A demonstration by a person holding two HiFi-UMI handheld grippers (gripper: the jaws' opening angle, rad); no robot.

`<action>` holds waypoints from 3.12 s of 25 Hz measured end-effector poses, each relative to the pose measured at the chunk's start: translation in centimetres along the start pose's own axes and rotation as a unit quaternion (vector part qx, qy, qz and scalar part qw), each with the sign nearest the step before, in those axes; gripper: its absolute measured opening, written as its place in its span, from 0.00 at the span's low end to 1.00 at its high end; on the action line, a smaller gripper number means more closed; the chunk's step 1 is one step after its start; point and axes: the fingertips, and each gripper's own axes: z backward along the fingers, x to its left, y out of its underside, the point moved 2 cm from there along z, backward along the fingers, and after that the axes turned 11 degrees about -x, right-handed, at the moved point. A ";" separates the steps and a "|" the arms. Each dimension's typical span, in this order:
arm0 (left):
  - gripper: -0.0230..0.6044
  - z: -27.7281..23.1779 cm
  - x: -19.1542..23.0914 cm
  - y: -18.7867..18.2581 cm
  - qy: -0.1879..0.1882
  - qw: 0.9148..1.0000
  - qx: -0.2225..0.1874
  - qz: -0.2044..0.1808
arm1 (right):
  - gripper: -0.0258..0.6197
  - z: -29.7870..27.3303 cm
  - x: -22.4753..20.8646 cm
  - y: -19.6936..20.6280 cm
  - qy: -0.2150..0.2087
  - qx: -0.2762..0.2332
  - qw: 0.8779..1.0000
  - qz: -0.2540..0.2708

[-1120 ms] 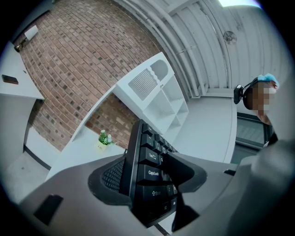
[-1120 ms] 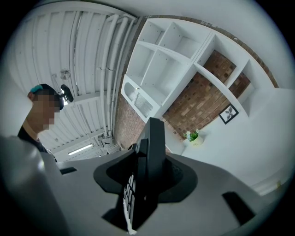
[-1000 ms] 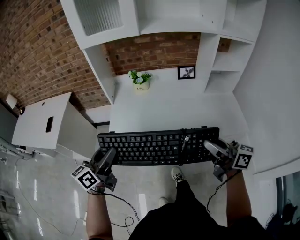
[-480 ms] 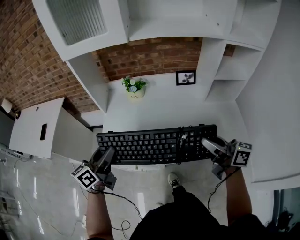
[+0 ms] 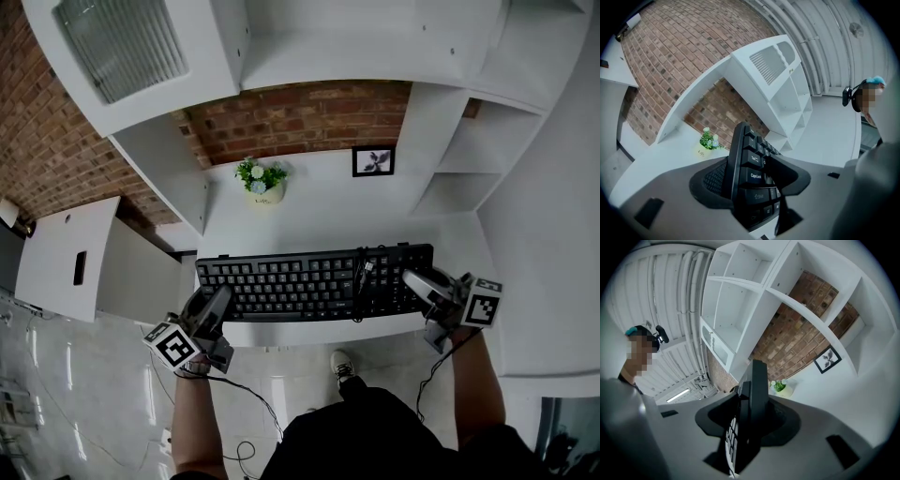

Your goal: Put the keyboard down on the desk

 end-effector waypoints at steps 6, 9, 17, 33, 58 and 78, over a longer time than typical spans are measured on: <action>0.47 -4.7 3.1 1.0 -0.030 1.000 0.007 0.001 | 0.29 -3.3 -6.3 -1.6 0.002 0.019 1.000 -0.020; 0.47 -6.1 4.4 1.4 -0.042 0.999 0.012 0.006 | 0.29 -4.6 -8.2 -1.7 0.008 0.028 0.999 -0.030; 0.48 -7.5 7.6 2.9 -0.064 0.998 0.021 0.012 | 0.30 -6.6 -11.8 -0.9 0.022 0.047 0.998 -0.045; 0.49 -8.9 14.4 7.8 -0.156 0.986 0.060 0.015 | 0.32 -8.8 -19.6 3.3 0.065 0.106 0.990 -0.072; 0.52 -7.8 20.5 15.7 -0.274 0.948 0.159 0.026 | 0.39 -8.2 -27.5 10.3 0.198 0.166 0.960 -0.108; 0.53 -8.6 20.6 15.5 -0.306 0.921 0.200 -0.136 | 0.46 -7.9 -29.8 11.2 0.276 0.238 0.930 0.045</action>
